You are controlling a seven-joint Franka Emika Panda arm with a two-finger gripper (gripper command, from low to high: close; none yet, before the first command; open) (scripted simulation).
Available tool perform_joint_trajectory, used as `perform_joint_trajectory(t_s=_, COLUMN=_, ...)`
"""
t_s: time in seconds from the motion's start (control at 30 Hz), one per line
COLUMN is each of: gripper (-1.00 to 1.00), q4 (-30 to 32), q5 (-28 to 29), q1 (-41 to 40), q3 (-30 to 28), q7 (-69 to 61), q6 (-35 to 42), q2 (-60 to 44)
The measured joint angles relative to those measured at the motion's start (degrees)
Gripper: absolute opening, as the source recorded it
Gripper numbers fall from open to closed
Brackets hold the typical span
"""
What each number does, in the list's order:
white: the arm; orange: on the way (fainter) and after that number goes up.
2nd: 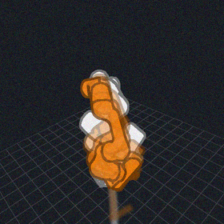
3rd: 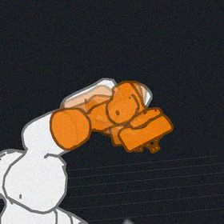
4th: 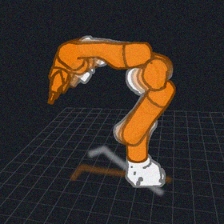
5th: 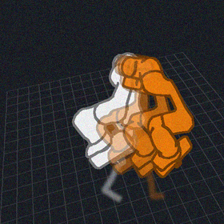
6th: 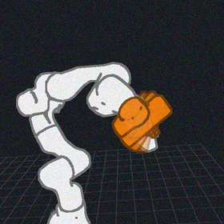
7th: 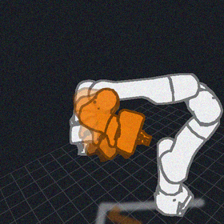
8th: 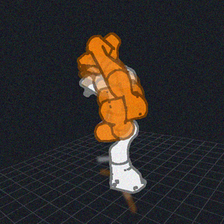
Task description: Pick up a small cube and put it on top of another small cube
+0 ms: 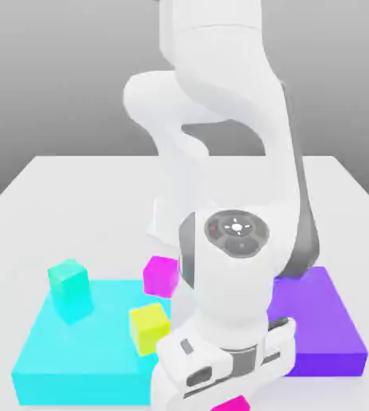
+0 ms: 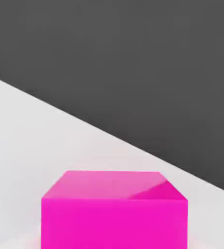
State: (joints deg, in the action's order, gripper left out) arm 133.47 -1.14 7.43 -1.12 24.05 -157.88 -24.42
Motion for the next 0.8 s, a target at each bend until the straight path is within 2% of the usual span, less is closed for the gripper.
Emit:
perform_joint_trajectory(t_s=0.27, gripper=-1.0, q4=6.35, q5=-1.42, q1=-1.73, q3=-2.84, q7=7.65, q6=9.92, q2=16.14)
perform_joint_trajectory(t_s=0.5, gripper=-1.0, q4=13.63, q5=1.37, q1=-7.04, q3=-4.92, q7=21.85, q6=17.04, q2=30.68)
perform_joint_trajectory(t_s=0.57, gripper=-1.0, q4=15.25, q5=1.98, q1=-7.87, q3=-5.05, q7=24.5, q6=16.48, q2=31.78)
perform_joint_trajectory(t_s=0.67, gripper=-1.0, q4=16.74, q5=1.43, q1=-7.93, q3=-5.21, q7=24.74, q6=10.31, q2=27.08)
perform_joint_trajectory(t_s=0.7, gripper=1.0, q4=17.07, q5=1.2, q1=-7.82, q3=-5.31, q7=24.62, q6=8.52, q2=25.61)
perform_joint_trajectory(t_s=0.8, gripper=1.0, q4=17.07, q5=1.19, q1=-7.77, q3=-5.31, q7=24.62, q6=8.52, q2=25.61)
